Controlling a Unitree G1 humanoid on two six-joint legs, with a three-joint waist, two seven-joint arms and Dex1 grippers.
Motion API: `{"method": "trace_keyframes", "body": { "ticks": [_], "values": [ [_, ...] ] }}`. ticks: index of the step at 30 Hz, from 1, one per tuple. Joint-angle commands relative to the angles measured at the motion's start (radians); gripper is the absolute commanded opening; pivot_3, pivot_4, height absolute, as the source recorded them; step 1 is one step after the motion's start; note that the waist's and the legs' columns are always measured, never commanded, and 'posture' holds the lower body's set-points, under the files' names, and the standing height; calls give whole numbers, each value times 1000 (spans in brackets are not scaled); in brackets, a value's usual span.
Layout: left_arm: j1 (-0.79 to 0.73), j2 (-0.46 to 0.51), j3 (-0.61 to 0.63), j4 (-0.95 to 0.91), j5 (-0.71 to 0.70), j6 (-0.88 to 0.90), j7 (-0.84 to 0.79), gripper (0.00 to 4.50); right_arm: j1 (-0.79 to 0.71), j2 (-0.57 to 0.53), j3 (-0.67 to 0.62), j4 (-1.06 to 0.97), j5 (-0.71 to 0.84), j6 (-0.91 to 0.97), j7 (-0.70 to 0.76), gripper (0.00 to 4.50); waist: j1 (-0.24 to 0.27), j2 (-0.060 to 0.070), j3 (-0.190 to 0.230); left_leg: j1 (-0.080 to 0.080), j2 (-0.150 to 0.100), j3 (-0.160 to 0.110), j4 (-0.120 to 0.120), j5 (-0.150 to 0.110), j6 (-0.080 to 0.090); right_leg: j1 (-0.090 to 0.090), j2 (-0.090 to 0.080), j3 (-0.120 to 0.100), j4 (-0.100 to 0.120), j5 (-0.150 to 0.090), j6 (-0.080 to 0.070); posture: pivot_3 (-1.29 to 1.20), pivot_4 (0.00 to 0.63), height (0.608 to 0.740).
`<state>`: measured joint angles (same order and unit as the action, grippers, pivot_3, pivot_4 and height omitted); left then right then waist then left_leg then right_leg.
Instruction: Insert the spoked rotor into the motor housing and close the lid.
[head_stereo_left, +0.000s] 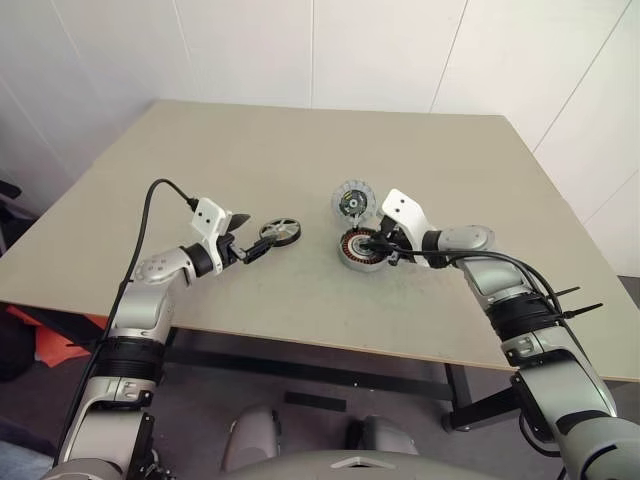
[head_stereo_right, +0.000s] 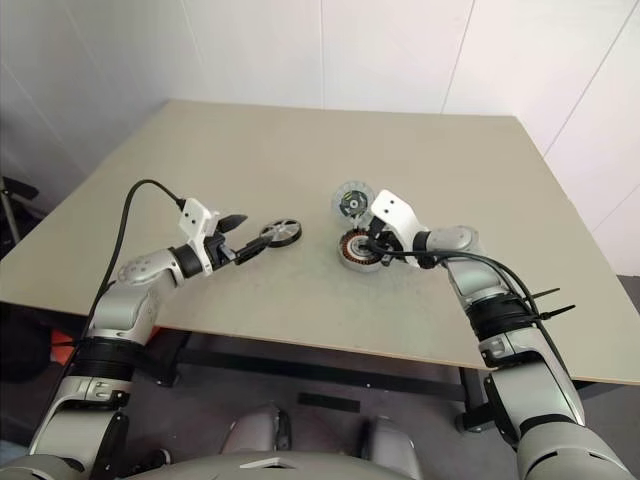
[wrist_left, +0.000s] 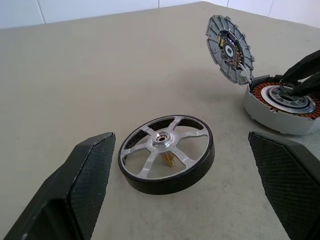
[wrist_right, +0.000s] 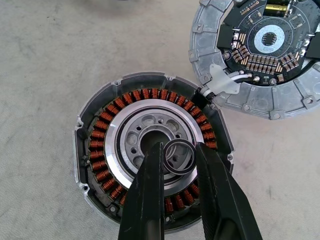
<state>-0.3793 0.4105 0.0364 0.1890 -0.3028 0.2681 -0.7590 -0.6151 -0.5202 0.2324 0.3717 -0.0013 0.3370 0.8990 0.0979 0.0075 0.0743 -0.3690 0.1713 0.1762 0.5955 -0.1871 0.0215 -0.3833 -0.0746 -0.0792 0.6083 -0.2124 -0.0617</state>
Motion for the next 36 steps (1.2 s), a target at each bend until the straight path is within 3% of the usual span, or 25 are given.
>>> {"method": "trace_keyframes", "body": {
  "ticks": [1, 12, 23, 26, 29, 33, 36],
  "values": [
    [-20, 8, 13, -17, -1, -20, -1, 4500, -5, -2, -2, -33, 0, 2, 13, 982, 0, 0, 0, 0, 0, 0, 0, 0, 0, 0, 0, 0, 0, 0, 0, 0, 0, 740],
    [-16, 8, 13, -17, 0, -21, 2, 4500, -11, 12, -9, -40, -12, -15, -18, 4488, 0, 0, 0, 0, 0, 0, 0, 0, 0, 0, 0, 0, 0, 0, 0, 0, 0, 740],
    [-18, 8, 8, -9, 5, -25, 0, 4500, -41, -12, -70, -95, 20, 18, -20, 4488, 0, 0, 0, 0, 0, 0, 0, 0, 0, 0, 0, 0, 0, 0, 0, 0, 0, 740],
    [-20, 8, 7, -7, 7, -26, -2, 4500, -34, -25, -74, -106, 17, 27, -21, 3878, 0, 0, 0, 0, 0, 0, 0, 0, 0, 0, 0, 0, 0, 0, 0, 0, 0, 740],
    [-21, 7, 8, -5, 9, -28, -3, 4500, -19, -39, -72, -122, 17, 33, -13, 2896, 0, 0, 0, 0, 0, 0, 0, 0, 0, 0, 0, 0, 0, 0, 0, 0, 0, 740],
    [-24, 6, 7, -2, 10, -29, -5, 4500, 1, -55, -67, -140, 14, 32, -8, 2896, 0, 0, 0, 0, 0, 0, 0, 0, 0, 0, 0, 0, 0, 0, 0, 0, 0, 740],
    [-25, 6, 6, 0, 11, -30, -6, 4500, 14, -59, -76, -155, 27, 50, -3, 2346, 0, 0, 0, 0, 0, 0, 0, 0, 0, 0, 0, 0, 0, 0, 0, 0, 0, 740]
  ]
}}
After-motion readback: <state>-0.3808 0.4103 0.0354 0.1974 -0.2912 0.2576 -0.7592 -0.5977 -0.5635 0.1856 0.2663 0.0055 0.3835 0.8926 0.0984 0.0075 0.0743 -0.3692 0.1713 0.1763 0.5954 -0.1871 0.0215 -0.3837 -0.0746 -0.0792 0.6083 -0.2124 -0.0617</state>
